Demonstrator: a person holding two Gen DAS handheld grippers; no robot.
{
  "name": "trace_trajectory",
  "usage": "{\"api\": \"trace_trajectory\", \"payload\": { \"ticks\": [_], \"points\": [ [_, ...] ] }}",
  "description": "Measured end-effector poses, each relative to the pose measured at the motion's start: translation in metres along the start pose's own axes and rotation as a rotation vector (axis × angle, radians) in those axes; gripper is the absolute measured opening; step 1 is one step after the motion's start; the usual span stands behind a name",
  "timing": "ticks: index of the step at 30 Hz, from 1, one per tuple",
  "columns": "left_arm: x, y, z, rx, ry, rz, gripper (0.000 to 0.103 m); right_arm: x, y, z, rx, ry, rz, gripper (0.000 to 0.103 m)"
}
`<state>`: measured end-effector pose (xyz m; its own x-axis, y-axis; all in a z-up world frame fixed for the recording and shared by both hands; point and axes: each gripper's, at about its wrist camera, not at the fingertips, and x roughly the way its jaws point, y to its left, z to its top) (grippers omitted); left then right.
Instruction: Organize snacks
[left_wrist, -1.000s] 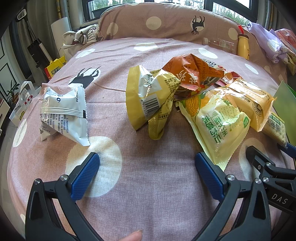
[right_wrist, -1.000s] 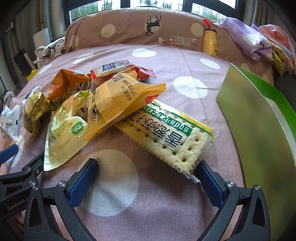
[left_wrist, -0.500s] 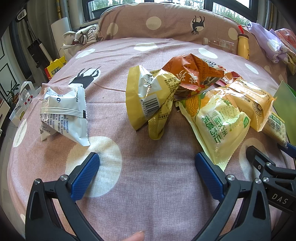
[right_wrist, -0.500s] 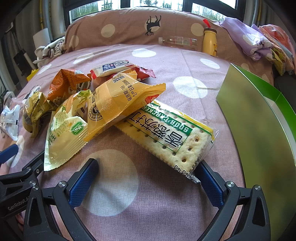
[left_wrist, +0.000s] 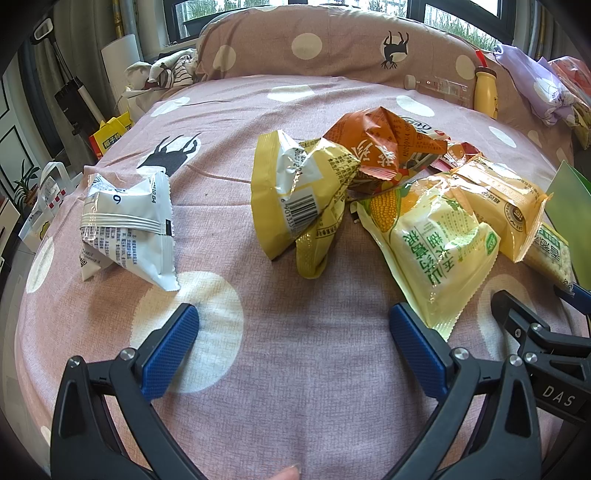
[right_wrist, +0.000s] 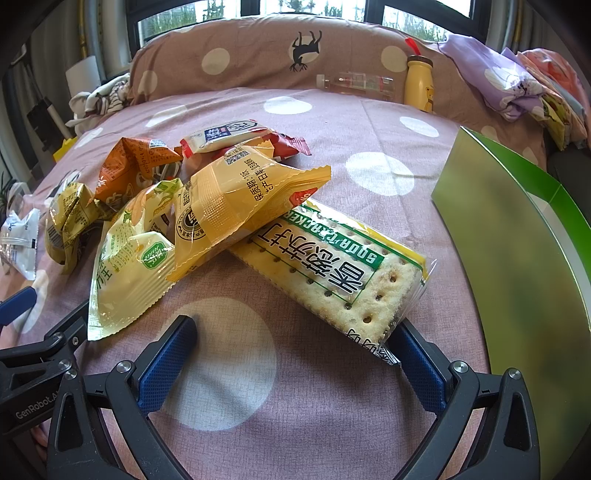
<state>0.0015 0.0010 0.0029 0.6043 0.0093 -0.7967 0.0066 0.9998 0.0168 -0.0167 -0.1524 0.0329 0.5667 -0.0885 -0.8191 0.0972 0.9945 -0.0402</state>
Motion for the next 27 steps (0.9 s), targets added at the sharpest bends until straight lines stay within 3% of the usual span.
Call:
{"api": "trace_trajectory", "payload": {
  "ticks": [17,27],
  "points": [
    [0.0004,-0.0001,-0.0014,0.000,0.002,0.005,0.103,-0.0002,-0.0002,0.0000,0.000,0.000,0.000,0.103],
    [-0.0043,0.0025,0.0002,-0.045,0.048,-0.007,0.102,0.0003,0.0002,-0.0010,-0.005,0.008,-0.007,0.103]
  ]
}}
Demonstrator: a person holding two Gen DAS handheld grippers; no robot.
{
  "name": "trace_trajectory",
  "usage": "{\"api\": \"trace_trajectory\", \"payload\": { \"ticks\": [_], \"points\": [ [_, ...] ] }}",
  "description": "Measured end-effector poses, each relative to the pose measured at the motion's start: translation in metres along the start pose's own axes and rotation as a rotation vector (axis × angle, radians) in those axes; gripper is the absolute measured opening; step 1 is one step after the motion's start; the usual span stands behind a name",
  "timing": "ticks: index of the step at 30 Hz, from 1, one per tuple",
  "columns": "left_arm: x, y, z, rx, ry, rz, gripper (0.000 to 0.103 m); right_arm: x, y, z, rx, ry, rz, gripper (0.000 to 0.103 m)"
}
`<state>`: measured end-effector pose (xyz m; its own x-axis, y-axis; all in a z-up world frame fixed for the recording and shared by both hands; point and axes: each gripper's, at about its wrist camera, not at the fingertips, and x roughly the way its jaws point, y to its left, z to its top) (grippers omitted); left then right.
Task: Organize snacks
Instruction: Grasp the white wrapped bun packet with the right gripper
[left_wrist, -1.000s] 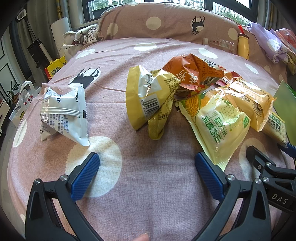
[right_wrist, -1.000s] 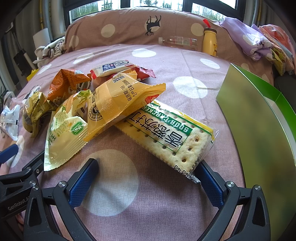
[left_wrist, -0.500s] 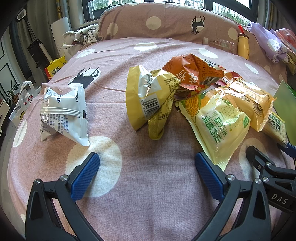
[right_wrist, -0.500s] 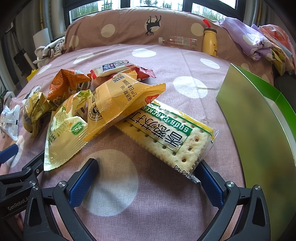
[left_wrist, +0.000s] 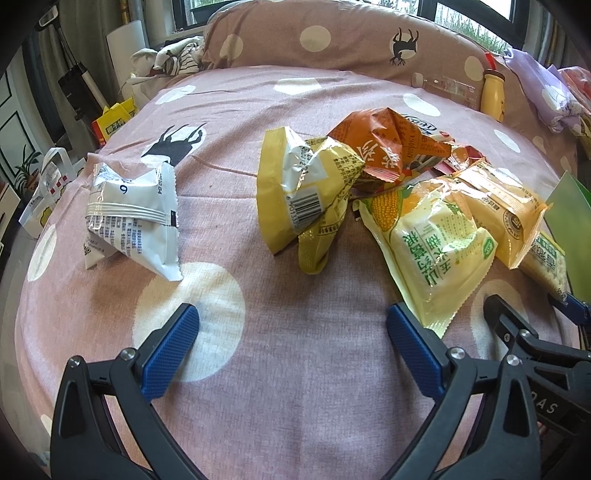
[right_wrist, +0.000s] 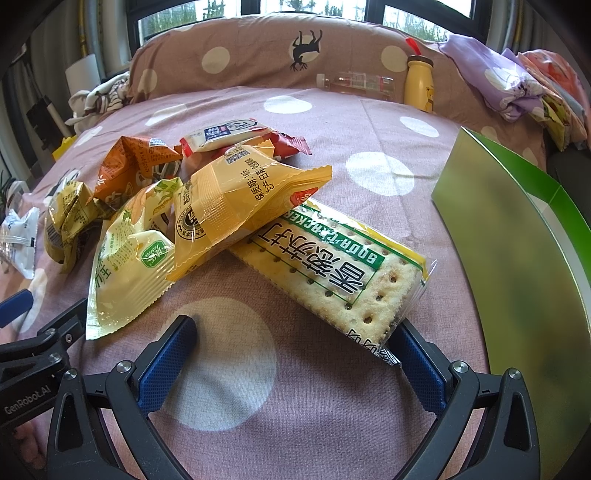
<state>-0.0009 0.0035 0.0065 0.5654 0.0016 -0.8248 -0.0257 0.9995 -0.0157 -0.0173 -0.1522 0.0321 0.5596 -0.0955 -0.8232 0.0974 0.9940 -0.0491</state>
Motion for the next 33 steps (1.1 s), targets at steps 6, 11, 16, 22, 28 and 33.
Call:
{"api": "trace_trajectory", "payload": {
  "ticks": [6,11,16,22,28,33],
  "points": [
    [-0.011,0.005,0.001,-0.033,0.001,-0.046,0.087,0.006,0.000,0.011,0.013,0.065,0.012,0.102],
    [-0.028,0.017,0.010,-0.094,-0.040,-0.091,0.082,-0.006,-0.006,0.014,0.079,0.082,0.046,0.102],
    [-0.036,0.029,0.017,-0.142,-0.041,-0.144,0.082,-0.029,-0.011,0.019,0.152,0.023,0.116,0.102],
    [-0.058,0.070,0.032,-0.274,-0.074,-0.200,0.073,-0.056,-0.003,0.032,0.221,-0.025,0.253,0.087],
    [-0.067,0.112,0.068,-0.310,-0.033,-0.234,0.078,-0.062,0.042,0.074,0.220,0.007,0.462,0.077],
    [-0.032,0.139,0.059,-0.380,0.026,-0.176,0.076,-0.047,0.104,0.101,0.174,0.115,0.599,0.077]
  ]
}}
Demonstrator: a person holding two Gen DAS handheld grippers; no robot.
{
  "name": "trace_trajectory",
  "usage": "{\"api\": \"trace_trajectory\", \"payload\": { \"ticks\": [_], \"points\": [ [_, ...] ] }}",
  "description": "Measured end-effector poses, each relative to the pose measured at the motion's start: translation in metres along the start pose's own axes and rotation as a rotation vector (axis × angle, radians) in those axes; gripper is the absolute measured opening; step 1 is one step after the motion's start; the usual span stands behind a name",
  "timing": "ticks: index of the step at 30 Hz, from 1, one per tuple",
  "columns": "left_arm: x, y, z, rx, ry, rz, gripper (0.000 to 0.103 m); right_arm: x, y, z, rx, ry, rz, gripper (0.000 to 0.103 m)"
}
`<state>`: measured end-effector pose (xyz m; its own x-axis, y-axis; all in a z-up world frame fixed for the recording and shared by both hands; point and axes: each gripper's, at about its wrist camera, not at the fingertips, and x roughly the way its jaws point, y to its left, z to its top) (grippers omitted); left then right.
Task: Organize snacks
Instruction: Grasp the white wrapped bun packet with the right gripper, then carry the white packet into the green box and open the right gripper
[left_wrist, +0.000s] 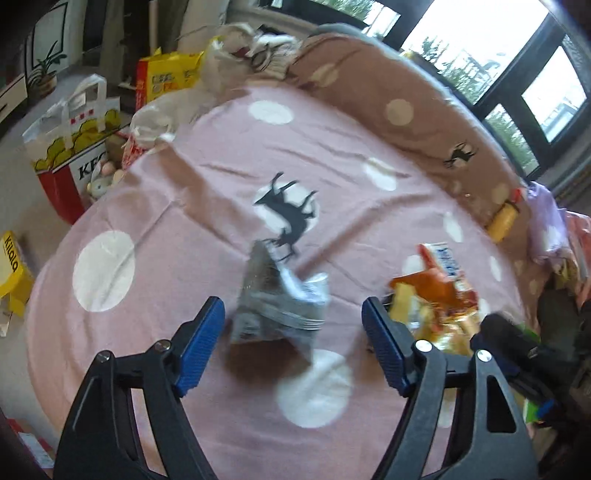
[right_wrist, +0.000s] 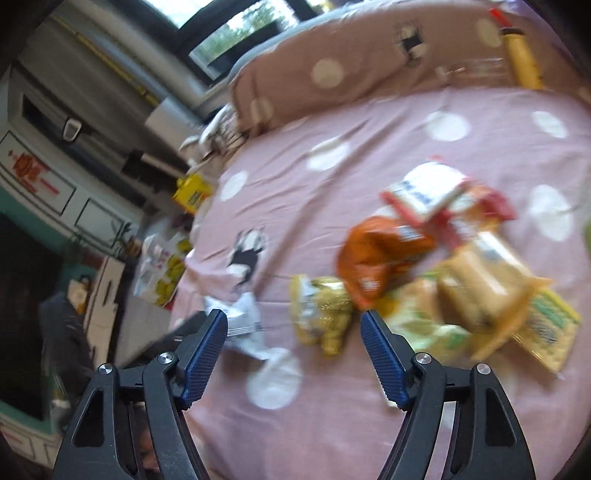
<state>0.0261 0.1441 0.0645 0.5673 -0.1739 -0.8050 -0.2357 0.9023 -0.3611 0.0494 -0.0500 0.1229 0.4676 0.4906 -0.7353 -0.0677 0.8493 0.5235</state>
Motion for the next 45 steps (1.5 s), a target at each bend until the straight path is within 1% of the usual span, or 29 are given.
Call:
{"api": "trace_trajectory", "payload": {
  "ticks": [1,2,3,6,7,10,12,13,14,15,16,17,19,20,22,23,25,27,28,32,36,40,43,45],
  "points": [
    [0.008,0.006,-0.001,-0.017,0.037,0.006,0.076,0.014,0.012,0.004,-0.014,0.031,0.024,0.077],
    [0.012,0.010,0.000,-0.030,0.057,0.004,0.076,0.024,0.017,0.005,-0.021,0.049,0.035,0.077],
    [0.014,0.012,0.000,-0.032,0.062,-0.005,0.076,0.037,0.026,0.008,-0.028,0.078,0.055,0.077],
    [0.020,0.018,0.001,-0.040,0.065,-0.025,0.076,0.067,0.040,0.013,-0.048,0.132,0.081,0.077],
    [0.022,0.020,0.001,-0.046,0.070,-0.051,0.076,0.081,0.047,0.012,-0.060,0.158,0.085,0.077],
    [0.027,0.021,0.002,-0.045,0.090,-0.103,0.076,0.110,0.047,0.008,-0.046,0.228,0.103,0.077],
    [0.031,0.022,0.001,-0.037,0.095,-0.106,0.074,0.128,0.045,0.006,-0.037,0.279,0.109,0.077],
    [0.031,0.021,0.000,-0.021,0.086,-0.114,0.071,0.133,0.045,0.004,-0.041,0.290,0.115,0.077],
    [0.031,0.019,0.000,-0.004,0.074,-0.129,0.061,0.136,0.046,0.004,-0.047,0.292,0.117,0.077],
    [0.032,0.018,-0.001,0.007,0.079,-0.159,0.056,0.138,0.047,0.004,-0.058,0.297,0.117,0.077],
    [0.034,0.017,-0.002,0.007,0.092,-0.180,0.055,0.138,0.049,0.002,-0.072,0.301,0.120,0.077],
    [0.034,0.016,-0.002,0.012,0.089,-0.180,0.053,0.138,0.051,0.001,-0.083,0.299,0.122,0.077],
    [0.032,0.014,-0.005,0.038,0.072,-0.171,0.052,0.138,0.052,-0.001,-0.100,0.291,0.114,0.076],
    [0.030,0.012,-0.006,0.049,0.069,-0.166,0.051,0.136,0.052,-0.002,-0.106,0.285,0.122,0.074],
    [0.022,0.005,-0.010,0.074,0.052,-0.148,0.050,0.132,0.050,-0.004,-0.106,0.283,0.136,0.064],
    [0.018,0.002,-0.012,0.086,0.041,-0.138,0.050,0.126,0.046,-0.006,-0.093,0.279,0.141,0.062],
    [0.004,-0.009,-0.017,0.128,-0.003,-0.138,0.049,0.111,0.045,-0.009,-0.094,0.246,0.153,0.060],
    [-0.008,-0.023,-0.022,0.170,-0.038,-0.160,0.049,0.091,0.043,-0.012,-0.103,0.197,0.157,0.060],
    [-0.016,-0.032,-0.026,0.195,-0.057,-0.175,0.049,0.073,0.039,-0.014,-0.103,0.164,0.157,0.060],
    [-0.039,-0.072,-0.045,0.300,-0.113,-0.234,0.048,0.022,0.025,-0.019,-0.078,0.072,0.134,0.059],
    [-0.053,-0.116,-0.068,0.405,-0.139,-0.333,0.049,-0.029,0.000,-0.026,-0.032,-0.035,0.078,0.060],
    [-0.064,-0.160,-0.087,0.508,-0.170,-0.411,0.049,-0.085,-0.032,-0.037,0.010,-0.171,0.031,0.059],
    [-0.066,-0.191,-0.102,0.570,-0.173,-0.468,0.049,-0.110,-0.050,-0.041,0.051,-0.245,0.004,0.060],
    [-0.065,-0.209,-0.108,0.605,-0.172,-0.515,0.049,-0.128,-0.064,-0.044,0.075,-0.295,-0.029,0.060]
  ]
}}
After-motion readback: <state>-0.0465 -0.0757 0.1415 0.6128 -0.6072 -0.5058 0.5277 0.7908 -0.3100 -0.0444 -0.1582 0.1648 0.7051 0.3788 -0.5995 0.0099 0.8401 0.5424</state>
